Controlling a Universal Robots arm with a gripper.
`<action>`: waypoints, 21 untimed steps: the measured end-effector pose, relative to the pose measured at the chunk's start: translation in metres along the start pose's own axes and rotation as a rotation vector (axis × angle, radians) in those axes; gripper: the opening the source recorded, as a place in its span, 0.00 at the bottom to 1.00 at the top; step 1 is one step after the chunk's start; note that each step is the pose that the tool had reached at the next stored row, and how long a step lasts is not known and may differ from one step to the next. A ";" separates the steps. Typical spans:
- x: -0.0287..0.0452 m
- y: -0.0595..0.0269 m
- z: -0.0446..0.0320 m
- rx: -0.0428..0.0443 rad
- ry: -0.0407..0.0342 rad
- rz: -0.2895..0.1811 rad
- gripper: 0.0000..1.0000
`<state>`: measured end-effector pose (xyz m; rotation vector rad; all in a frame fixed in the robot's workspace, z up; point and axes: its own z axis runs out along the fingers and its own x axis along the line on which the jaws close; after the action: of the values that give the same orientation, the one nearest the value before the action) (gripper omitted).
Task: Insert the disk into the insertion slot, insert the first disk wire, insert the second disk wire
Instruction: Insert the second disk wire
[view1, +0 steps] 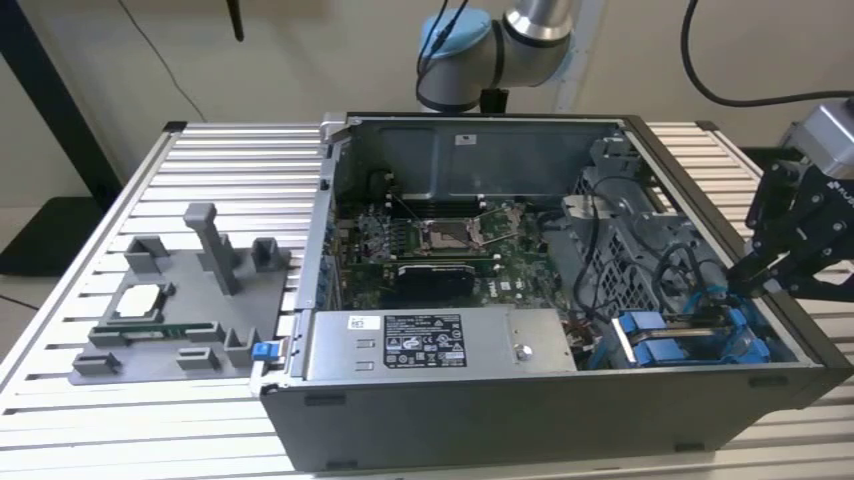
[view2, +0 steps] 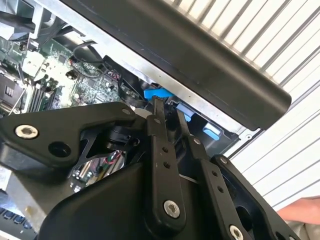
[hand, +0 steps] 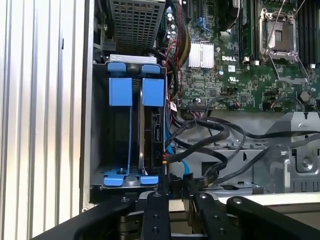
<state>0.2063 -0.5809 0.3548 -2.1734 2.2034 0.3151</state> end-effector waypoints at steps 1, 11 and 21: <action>0.0000 0.0000 0.0000 0.0000 0.0001 0.000 1.00; 0.0000 0.0000 0.0002 0.0000 0.0000 0.000 1.00; 0.0000 0.0000 0.0002 0.0000 0.0000 0.000 0.00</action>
<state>0.2063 -0.5809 0.3546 -2.1734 2.2034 0.3151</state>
